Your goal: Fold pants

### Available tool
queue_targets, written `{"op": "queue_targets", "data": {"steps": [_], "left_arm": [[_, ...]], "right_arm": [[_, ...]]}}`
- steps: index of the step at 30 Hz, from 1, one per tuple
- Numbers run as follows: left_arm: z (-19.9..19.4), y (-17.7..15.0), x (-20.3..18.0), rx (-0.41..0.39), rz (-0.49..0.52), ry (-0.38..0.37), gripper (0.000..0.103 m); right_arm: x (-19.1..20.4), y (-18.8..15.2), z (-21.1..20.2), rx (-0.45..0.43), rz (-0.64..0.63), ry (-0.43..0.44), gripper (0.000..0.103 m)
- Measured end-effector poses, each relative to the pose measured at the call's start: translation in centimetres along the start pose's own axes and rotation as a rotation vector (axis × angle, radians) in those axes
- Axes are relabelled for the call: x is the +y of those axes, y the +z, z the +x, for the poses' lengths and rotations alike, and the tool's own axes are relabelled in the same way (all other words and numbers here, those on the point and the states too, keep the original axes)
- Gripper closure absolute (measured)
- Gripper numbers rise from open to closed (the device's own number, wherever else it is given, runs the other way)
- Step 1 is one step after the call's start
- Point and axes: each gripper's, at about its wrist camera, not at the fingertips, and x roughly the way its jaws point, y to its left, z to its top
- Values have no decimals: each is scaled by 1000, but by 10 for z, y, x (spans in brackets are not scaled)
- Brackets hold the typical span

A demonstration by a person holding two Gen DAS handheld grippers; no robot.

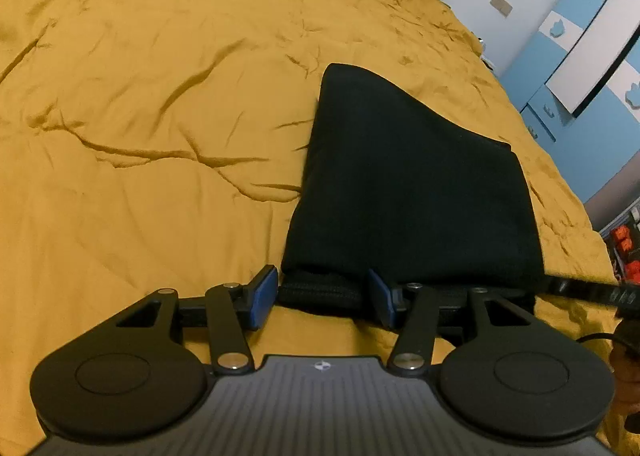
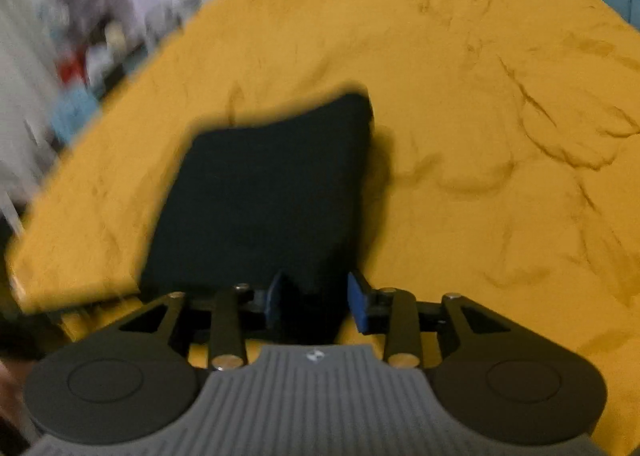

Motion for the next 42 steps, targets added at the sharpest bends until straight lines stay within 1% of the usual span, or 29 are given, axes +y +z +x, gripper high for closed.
{"op": "queue_targets", "data": {"steps": [1,2,3,5,6,7,8,10,12,15,17,18,19,21,24,27,28,30,31,35,38,39,41,42], "left_arm": [[-3,2,0,0,5,-1,42],[-7,5,0,-7,5,-7,42],[-13,9,2,-20,0,-15,42],[-25,22,8,-54,-12,-15,42],[-28,29,12,-62,-17,-14,39],[-31,37,17,-67,-26,-23,34],[-32,46,22,-68,-38,-43,33],[-30,60,32,-65,-74,-87,28],[-20,74,40,-32,-119,-142,25],[6,89,53,43,-201,-252,24],[28,94,56,103,-225,-310,24],[37,95,57,122,-232,-320,24],[47,95,58,137,-237,-327,24],[62,95,58,155,-238,-356,24],[81,93,59,185,-241,-422,24],[99,92,58,226,-237,-459,24],[104,91,58,239,-237,-486,21],[112,88,58,241,-235,-540,15],[115,87,57,245,-227,-559,14],[126,87,57,261,-222,-607,13],[130,88,56,269,-231,-618,13],[130,88,55,268,-226,-612,13],[127,88,51,268,-202,-594,13],[126,89,49,267,-191,-586,13]], "right_arm": [[-2,-2,1,15,-9,-10,65],[-7,-2,-2,11,18,16,65],[-13,0,-7,-5,50,46,61],[-28,6,-16,-54,128,105,47],[-36,8,-18,-72,171,128,39],[-43,11,-17,-88,215,159,39],[-54,12,-17,-103,266,197,39],[-64,15,-14,-106,343,240,39],[-73,15,-2,-94,401,275,39],[-74,18,20,-64,444,319,39],[-77,20,31,-53,453,334,40],[-75,13,31,-49,451,338,40],[-76,13,35,-44,447,341,39],[-76,17,41,-31,421,350,38],[-74,25,55,-8,382,368,36],[-73,24,64,12,361,384,36],[-72,25,68,19,354,389,35],[-72,27,74,31,340,403,34],[-71,28,76,34,335,412,34],[-71,28,84,39,326,448,34],[-61,28,92,34,296,447,32],[-56,28,92,25,286,454,33],[-52,27,96,7,288,491,40],[-50,26,97,3,288,495,51]]}}
